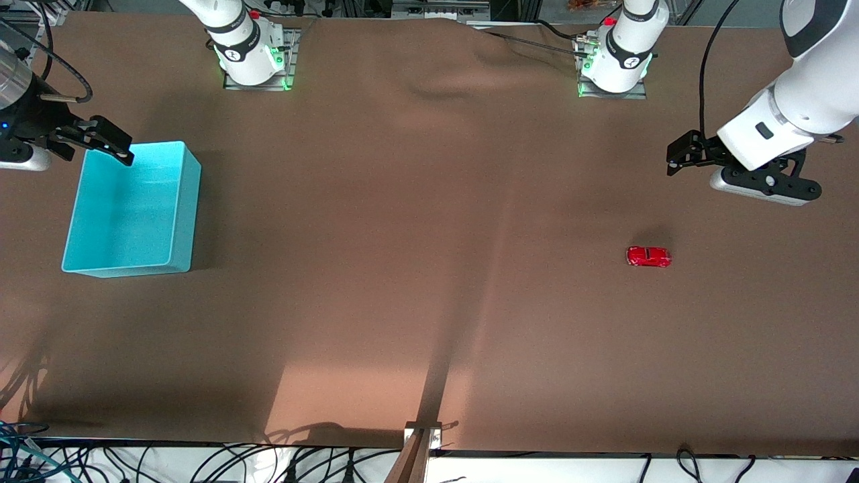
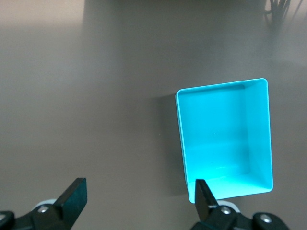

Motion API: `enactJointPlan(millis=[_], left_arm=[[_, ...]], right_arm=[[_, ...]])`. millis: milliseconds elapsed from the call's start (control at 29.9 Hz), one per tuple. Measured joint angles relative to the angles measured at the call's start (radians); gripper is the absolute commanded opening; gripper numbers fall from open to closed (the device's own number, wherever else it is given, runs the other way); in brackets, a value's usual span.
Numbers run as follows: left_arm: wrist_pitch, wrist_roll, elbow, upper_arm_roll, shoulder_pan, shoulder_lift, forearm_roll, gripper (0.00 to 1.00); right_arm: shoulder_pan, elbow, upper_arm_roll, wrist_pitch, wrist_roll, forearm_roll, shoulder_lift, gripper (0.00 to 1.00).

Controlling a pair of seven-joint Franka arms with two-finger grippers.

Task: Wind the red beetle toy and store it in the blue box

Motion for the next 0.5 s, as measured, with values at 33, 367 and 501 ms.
enactJointPlan(millis=[33,367,501], left_arm=[[0.0,0.0,0.0,0.0,0.0,0.0,0.0,1.0],[-0.001,0.0,0.0,0.0,0.0,0.0,0.0,1.0],[-0.004,0.0,0.0,0.0,0.001,0.0,0.0,1.0]], right_arm=[[0.002,0.0,0.0,0.0,0.0,0.0,0.001,1.0],[0.006,0.0,0.0,0.0,0.0,0.0,0.003,1.0],[0.006,0.0,0.0,0.0,0.0,0.0,0.003,1.0]])
